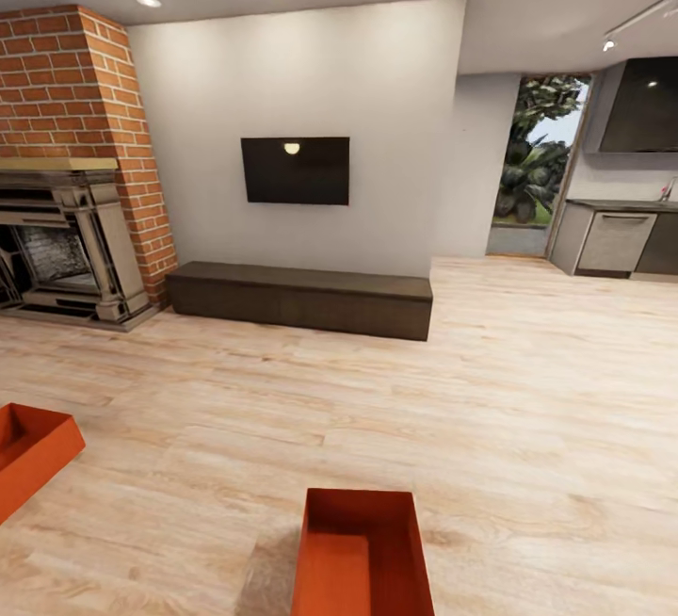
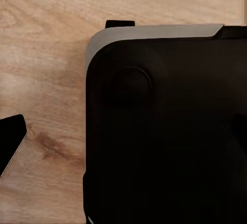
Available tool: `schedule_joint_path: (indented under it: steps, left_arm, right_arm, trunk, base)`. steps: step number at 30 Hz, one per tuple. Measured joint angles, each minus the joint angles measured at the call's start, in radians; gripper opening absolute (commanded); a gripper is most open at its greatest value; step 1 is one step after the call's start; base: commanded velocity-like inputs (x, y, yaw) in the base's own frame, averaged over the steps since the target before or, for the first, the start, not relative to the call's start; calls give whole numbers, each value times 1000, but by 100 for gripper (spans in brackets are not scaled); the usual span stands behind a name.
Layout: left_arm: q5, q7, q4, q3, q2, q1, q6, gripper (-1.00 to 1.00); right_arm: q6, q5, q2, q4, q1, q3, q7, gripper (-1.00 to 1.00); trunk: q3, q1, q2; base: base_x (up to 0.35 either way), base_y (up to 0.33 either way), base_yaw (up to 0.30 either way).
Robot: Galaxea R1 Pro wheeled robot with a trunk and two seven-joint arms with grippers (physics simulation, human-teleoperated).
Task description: Move the two storage containers from the living room to the garage. In the garage, place one container on the floor and stack the other container on top of it (either order is fine).
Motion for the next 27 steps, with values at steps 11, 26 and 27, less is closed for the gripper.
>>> schedule_joint_path:
  steps: [11,26,27]
  left_arm:
    - [0,0,0,0,0,0,0,100]
    - [-1,0,0,0,0,0,0,100]
    - [-1,0,0,0,0,0,0,100]
  right_arm:
    - [0,-3,0,0,0,0,0,100]
    - [0,-6,0,0,0,-1,0,100]
    - [0,-6,0,0,0,-1,0,100]
  trunk:
    - [0,0,0]
    - [0,1,0]
    - [0,1,0]
  base:
    - [319,0,0]
    - [36,0,-176]
    - [0,0,-253]
